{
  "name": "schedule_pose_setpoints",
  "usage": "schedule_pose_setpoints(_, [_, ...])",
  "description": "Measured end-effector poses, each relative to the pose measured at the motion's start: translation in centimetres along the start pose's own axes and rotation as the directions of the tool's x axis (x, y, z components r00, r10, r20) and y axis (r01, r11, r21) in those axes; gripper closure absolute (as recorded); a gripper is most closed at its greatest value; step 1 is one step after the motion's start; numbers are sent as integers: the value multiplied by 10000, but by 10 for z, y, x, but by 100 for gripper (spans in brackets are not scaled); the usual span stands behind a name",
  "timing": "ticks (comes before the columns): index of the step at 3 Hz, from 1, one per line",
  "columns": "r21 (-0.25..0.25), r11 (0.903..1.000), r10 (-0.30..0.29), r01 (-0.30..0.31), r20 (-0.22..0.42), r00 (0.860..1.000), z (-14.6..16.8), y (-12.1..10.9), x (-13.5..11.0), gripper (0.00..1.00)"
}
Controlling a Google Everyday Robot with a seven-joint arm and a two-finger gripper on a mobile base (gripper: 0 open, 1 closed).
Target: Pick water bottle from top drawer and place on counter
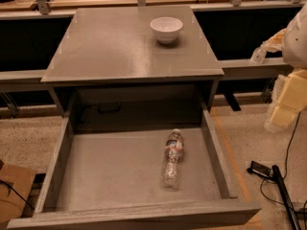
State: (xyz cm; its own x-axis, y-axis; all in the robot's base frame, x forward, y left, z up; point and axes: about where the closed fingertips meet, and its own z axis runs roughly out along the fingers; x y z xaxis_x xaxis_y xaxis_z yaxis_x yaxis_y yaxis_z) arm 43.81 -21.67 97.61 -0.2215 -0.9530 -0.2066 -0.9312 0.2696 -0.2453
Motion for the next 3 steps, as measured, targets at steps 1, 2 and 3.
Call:
schedule_pose_setpoints(1, [-121, 9999, 75, -78, -243, 9997, 20, 5, 0, 0])
schedule_pose_setpoints(2, [-191, 9998, 94, -100, -326, 9994, 27, 8, 1, 0])
schedule_pose_setpoints(3, [-258, 9970, 709, -726, -606, 9956, 36, 6, 8, 0])
